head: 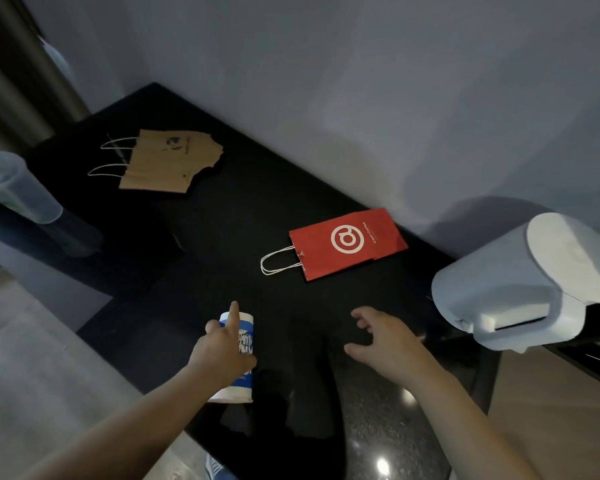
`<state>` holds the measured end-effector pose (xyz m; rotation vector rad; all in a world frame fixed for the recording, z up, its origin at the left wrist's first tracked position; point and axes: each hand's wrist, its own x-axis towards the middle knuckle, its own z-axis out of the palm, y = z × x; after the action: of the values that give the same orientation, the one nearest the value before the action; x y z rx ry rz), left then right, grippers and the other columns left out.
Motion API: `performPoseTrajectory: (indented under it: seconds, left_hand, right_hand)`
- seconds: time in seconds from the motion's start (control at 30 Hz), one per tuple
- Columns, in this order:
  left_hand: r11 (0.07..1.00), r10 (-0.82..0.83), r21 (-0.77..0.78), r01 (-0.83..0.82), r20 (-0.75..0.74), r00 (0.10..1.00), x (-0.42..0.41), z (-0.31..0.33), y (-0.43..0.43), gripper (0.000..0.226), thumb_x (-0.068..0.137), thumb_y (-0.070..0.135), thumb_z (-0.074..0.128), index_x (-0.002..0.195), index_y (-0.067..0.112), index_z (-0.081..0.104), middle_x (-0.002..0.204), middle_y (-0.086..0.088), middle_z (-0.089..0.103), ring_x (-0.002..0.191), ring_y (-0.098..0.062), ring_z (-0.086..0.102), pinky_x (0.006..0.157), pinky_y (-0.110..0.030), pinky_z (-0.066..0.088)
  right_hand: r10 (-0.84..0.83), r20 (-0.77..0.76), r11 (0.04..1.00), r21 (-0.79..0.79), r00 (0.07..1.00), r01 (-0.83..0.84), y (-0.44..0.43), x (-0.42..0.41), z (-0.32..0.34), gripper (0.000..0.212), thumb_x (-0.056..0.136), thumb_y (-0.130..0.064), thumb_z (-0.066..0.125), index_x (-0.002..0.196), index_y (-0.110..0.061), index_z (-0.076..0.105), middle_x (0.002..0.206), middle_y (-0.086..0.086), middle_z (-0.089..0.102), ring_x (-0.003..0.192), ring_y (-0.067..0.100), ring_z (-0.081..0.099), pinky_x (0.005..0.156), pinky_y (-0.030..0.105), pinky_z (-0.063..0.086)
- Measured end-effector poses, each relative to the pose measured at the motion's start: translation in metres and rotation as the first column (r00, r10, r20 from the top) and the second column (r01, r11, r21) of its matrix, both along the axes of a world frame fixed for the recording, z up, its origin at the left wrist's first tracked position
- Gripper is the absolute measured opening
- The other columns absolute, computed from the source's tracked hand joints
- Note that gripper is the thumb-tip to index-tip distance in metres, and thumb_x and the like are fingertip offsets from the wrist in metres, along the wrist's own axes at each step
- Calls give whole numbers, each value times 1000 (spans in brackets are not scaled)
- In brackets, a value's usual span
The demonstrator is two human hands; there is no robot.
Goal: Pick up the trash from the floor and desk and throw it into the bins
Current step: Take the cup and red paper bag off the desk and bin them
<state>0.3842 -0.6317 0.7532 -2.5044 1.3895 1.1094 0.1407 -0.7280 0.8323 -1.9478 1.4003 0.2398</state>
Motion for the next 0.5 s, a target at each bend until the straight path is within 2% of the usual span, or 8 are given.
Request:
performPoseTrajectory:
  seconds: [0.13, 0.2, 0.3, 0.4, 0.5]
  left_hand:
    - [999, 43, -29, -43, -10, 999, 13, -2, -9, 112, 79, 41, 69, 149, 29, -17, 126, -9, 43, 102, -18, 54, 84, -31, 54]
    - [994, 101, -35, -102, -44, 994, 15, -4, -11, 111, 79, 41, 69, 149, 29, -15, 132, -9, 40, 111, -21, 51, 89, -36, 52]
    - [985, 162, -41, -167, -95, 982, 12, -9, -11, 108, 79, 40, 69, 150, 28, -12, 134, -8, 35, 113, -23, 50, 91, -37, 52]
    - [986, 161, -45, -163, -52, 986, 4, -12, -12, 108, 80, 41, 68, 150, 27, -12, 134, -8, 33, 115, -24, 48, 93, -37, 49]
    - [990, 130, -56, -131, -18, 991, 3, -13, -12, 106, 82, 43, 66, 150, 25, -13, 135, -8, 33, 117, -25, 47, 95, -36, 48]
  right_hand:
    - [50, -39, 998, -26, 998, -51, -30, 14, -9, 73, 85, -32, 69, 147, -23, 32, 144, 1, 43, 130, 15, 44, 104, 27, 39]
    - [90, -74, 995, -47, 993, -93, -51, 20, -14, 76, 84, -30, 70, 148, -23, 30, 147, 3, 39, 133, 19, 41, 107, 30, 37]
    - [118, -97, 989, -78, 988, -126, -89, 26, -23, 74, 82, -27, 72, 146, -23, 35, 144, 5, 42, 132, 21, 42, 106, 31, 36]
    - [129, -160, 980, -129, 979, -151, -126, 31, -38, 75, 80, -27, 75, 144, -18, 37, 143, 10, 43, 131, 25, 43, 107, 32, 36]
    - [186, -251, 960, -160, 950, -231, -158, 37, -52, 91, 74, -31, 80, 149, -16, 29, 151, 14, 30, 138, 31, 32, 113, 38, 30]
